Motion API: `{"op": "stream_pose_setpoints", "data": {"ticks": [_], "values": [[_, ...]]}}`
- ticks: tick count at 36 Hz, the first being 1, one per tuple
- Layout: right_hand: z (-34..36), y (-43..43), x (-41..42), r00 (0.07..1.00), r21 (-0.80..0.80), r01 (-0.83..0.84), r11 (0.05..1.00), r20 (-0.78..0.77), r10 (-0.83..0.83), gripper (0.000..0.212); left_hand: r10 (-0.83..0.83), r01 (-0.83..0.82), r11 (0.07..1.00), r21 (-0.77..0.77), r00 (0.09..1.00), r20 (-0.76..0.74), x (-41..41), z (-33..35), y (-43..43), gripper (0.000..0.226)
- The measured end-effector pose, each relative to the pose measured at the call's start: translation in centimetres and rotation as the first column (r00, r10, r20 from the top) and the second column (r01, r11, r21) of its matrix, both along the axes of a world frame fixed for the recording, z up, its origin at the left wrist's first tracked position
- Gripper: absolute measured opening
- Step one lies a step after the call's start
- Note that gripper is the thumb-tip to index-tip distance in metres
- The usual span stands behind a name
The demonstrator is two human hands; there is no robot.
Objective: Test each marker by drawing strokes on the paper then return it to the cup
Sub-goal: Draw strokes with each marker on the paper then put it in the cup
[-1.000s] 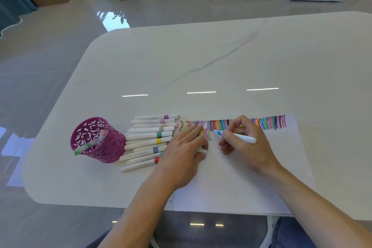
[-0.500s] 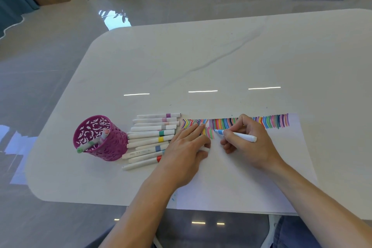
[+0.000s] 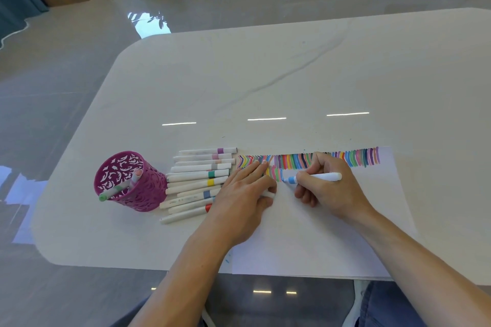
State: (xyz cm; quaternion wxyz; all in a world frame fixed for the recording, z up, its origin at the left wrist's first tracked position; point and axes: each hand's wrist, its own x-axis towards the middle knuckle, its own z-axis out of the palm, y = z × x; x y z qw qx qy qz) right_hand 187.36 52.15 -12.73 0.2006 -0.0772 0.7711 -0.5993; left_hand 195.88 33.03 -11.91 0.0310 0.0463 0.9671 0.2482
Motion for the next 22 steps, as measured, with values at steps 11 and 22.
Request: {"op": "stream_pose_setpoints", "data": {"ticks": [11, 22], "values": [[0.2, 0.4, -0.5, 0.993, -0.206, 0.109, 0.972, 0.063, -0.098, 0.018, 0.041, -0.041, 0.998, 0.047, 0.999, 0.015, -0.1, 0.5, 0.0, 0.015], [2.6, 0.0, -0.9, 0.992, -0.301, 0.124, 0.946, 0.035, -0.119, 0.006, 0.204, -0.196, 0.966, 0.171, 0.979, -0.031, -0.4, 1.3, 0.3, 0.017]]}}
